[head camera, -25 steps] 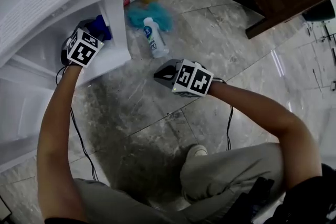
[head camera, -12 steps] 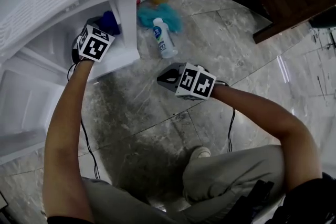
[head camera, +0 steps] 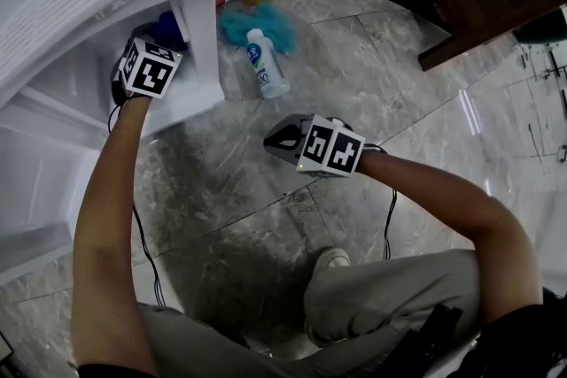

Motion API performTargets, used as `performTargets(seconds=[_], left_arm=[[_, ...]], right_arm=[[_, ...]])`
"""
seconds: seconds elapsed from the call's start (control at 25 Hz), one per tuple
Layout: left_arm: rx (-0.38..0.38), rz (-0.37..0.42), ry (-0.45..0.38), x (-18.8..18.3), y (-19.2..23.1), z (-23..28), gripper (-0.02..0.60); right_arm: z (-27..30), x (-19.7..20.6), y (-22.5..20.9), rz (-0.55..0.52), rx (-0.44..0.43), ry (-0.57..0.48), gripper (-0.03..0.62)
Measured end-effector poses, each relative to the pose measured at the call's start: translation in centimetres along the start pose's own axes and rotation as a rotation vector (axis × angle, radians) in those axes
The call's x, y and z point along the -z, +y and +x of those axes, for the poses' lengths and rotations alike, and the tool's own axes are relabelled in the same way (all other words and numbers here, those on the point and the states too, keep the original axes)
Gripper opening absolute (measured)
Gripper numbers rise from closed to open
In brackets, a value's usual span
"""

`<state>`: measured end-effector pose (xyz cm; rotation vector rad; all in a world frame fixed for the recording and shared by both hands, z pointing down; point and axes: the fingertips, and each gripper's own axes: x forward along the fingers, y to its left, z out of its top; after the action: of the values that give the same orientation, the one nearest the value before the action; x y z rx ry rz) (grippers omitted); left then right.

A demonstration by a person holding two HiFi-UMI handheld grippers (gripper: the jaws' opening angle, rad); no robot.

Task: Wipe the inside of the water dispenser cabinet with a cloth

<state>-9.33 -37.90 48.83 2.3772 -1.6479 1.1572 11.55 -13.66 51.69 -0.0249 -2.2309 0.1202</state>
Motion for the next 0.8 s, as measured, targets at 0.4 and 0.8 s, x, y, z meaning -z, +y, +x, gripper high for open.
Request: performTargets(seconds=[0.4, 0.8], left_arm=[[0.059, 0.127, -0.016, 0.1, -2.5, -1.4, 0.147], [0.031, -0.123, 0.009, 0.0, 0.3, 0.4, 0.147]], right_arm=[[1.6, -4.9, -0.7, -0.062, -0.017, -0.062, -0.002], [-0.1, -1.1, -0.3, -0.074, 0.005, 0.014, -0.002]])
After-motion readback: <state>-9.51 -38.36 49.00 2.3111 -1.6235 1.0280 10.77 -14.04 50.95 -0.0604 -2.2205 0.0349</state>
